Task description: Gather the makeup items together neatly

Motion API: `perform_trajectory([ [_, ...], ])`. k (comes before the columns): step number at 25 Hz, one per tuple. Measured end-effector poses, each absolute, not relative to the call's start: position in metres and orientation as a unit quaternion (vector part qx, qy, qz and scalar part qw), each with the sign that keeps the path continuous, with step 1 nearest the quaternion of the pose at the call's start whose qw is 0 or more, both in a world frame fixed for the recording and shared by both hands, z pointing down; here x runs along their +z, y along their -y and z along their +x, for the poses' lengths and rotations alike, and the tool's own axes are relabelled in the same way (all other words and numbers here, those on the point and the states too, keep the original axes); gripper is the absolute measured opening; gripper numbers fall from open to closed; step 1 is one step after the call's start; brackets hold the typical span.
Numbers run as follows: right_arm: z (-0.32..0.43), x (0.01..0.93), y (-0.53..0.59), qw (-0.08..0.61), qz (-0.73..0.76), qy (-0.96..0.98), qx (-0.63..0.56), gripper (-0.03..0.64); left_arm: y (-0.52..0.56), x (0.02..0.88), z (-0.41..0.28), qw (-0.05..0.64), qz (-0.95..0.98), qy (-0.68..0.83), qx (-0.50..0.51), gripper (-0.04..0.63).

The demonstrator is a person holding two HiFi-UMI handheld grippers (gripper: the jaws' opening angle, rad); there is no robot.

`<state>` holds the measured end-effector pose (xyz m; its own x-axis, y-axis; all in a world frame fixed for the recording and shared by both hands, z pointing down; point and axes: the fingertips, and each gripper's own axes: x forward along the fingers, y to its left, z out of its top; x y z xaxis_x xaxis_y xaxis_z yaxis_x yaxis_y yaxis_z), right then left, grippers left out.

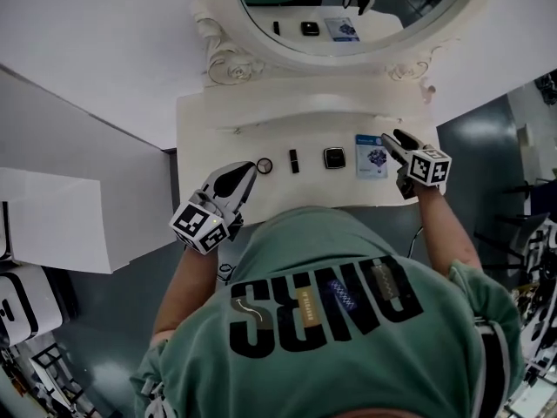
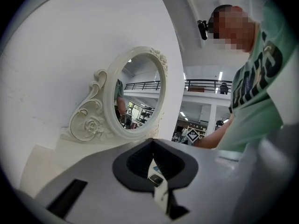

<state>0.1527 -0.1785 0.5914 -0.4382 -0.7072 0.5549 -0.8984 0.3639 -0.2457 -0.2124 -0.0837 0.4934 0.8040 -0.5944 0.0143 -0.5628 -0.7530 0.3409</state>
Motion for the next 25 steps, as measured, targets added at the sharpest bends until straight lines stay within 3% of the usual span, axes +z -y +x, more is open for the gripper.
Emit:
perform_trajectory([
  [7,0.159,0.508,0.173,0.123,0.450,0.862,0.200,0.124,0.078,0.473,-0.158,0.145,0.936,0.316,-0.050,0.009],
  [13,0.191,0.511,0.147,0.089,0.406,0.883,0.218,-0.005,0.058,0.468,-0.087,0.162,0.921,0.351,-0.053,0.009],
  [19,0.241,0.529,0.118,0.102,0.359,0.900,0.228,-0.006,0.040,0.468,-0.009,0.187,0.914,0.357,-0.055,0.009],
  [25,0.237,0.514,0.109,0.085,0.367,0.901,0.213,-0.006,0.039,0.450,-0.031,0.153,0.917,0.365,-0.048,0.009],
])
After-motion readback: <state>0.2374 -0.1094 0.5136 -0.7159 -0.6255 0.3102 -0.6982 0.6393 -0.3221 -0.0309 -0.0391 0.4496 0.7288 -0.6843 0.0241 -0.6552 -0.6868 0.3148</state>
